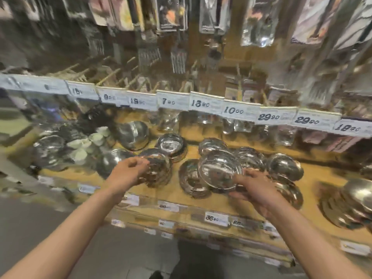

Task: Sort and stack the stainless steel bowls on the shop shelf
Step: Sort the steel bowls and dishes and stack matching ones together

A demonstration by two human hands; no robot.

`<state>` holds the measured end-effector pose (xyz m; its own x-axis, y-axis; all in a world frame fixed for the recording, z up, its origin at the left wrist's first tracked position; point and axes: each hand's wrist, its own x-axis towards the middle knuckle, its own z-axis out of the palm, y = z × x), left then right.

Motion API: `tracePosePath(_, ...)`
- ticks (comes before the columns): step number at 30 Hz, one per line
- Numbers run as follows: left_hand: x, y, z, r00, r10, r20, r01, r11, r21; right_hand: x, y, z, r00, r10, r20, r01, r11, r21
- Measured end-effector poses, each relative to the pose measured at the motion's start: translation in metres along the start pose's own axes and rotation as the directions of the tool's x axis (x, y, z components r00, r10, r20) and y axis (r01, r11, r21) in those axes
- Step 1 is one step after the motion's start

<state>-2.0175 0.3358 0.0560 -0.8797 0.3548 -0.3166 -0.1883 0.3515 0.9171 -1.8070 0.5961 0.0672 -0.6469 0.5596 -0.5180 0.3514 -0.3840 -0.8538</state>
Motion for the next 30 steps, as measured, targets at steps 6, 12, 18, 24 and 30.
tracePosePath(6,0.032,-0.008,-0.071,0.998,-0.037,0.06,0.039,0.998,-0.039,0.019,-0.001,0.094,0.998,0.028,-0.063,-0.025,0.998,0.053)
tracePosePath(12,0.06,-0.016,-0.096,0.996,-0.029,0.087,0.029,1.0,-0.001,0.037,-0.008,0.161,0.999,0.046,-0.001,-0.046,0.999,0.027)
tracePosePath(18,0.08,-0.026,-0.092,0.997,-0.045,0.069,0.043,0.999,0.032,0.069,-0.002,0.208,0.999,0.035,0.011,-0.034,0.998,-0.053)
tracePosePath(24,0.103,-0.026,-0.076,0.994,-0.035,0.105,0.03,0.998,0.046,0.088,0.008,0.223,1.0,0.027,0.013,-0.025,0.996,-0.086)
tracePosePath(30,0.119,-0.025,-0.057,0.983,-0.01,0.182,-0.021,0.985,0.17,0.096,0.019,0.228,0.999,0.014,-0.037,-0.018,0.991,-0.136)
